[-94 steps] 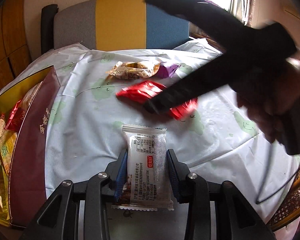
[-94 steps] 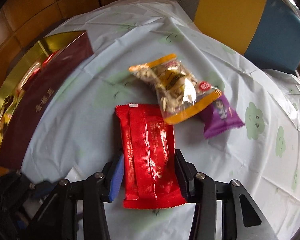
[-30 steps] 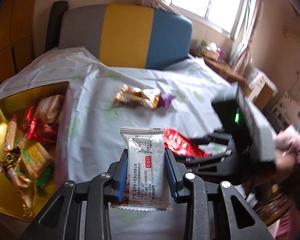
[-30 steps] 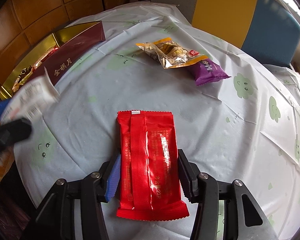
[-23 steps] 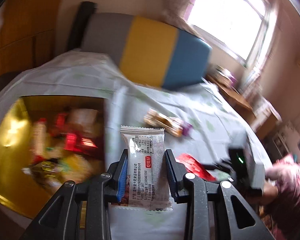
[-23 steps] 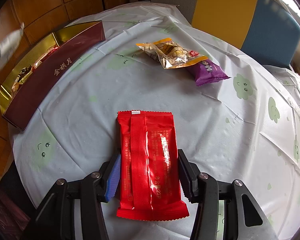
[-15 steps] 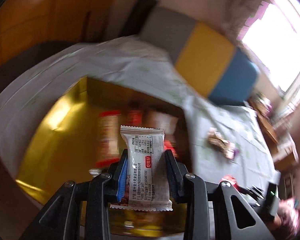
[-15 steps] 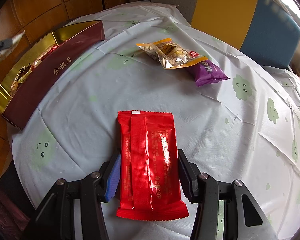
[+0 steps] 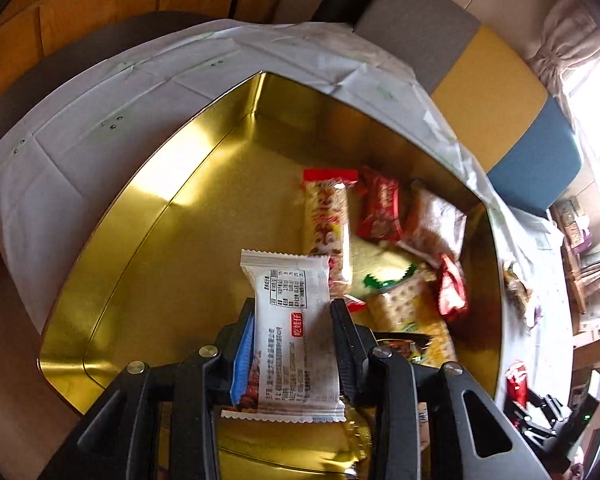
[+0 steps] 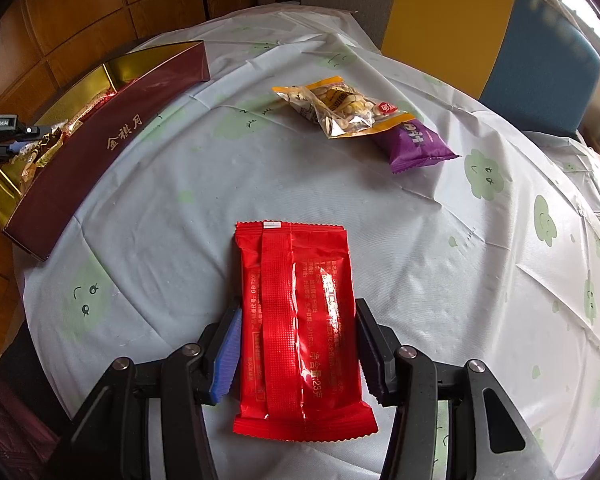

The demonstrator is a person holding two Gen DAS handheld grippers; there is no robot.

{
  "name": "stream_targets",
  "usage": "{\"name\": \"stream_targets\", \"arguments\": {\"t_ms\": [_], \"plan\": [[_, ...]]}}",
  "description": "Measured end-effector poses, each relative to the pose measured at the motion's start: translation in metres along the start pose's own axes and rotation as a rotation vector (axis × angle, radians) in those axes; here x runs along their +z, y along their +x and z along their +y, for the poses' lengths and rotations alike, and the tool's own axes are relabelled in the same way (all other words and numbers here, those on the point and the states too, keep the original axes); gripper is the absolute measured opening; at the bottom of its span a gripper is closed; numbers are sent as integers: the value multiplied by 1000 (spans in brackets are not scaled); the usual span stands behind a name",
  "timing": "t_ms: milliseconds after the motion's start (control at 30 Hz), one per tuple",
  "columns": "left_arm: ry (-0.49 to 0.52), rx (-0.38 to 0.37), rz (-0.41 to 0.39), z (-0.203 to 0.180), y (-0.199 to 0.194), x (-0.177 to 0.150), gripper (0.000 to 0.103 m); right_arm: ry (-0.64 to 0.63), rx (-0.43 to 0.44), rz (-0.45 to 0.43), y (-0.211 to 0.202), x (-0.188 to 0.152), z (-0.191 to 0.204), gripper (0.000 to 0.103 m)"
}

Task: Organize snacks
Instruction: 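Carry the bread bag into the gold tin and open the left tool, then carry the red pack into the gold tin and open the right tool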

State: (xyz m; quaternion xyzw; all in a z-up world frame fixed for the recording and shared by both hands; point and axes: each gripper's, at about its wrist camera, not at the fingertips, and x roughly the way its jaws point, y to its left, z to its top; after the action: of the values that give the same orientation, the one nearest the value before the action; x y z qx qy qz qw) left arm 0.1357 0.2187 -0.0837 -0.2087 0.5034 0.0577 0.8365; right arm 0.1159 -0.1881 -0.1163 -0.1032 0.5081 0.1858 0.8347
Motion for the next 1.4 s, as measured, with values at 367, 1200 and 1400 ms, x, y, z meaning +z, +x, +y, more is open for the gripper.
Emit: {"name": "stream_targets", "arguments": {"t_ms": [367, 1200, 1400], "plan": [[3, 46, 5, 8, -2, -9, 43, 0, -4, -1, 0, 0, 0, 52], [213, 109, -242, -37, -67, -46, 43, 70, -11, 69, -3, 10, -1, 49], [234, 97, -263, -40, -71, -49, 43, 69, 16, 17, -23, 30, 17, 48]]}}
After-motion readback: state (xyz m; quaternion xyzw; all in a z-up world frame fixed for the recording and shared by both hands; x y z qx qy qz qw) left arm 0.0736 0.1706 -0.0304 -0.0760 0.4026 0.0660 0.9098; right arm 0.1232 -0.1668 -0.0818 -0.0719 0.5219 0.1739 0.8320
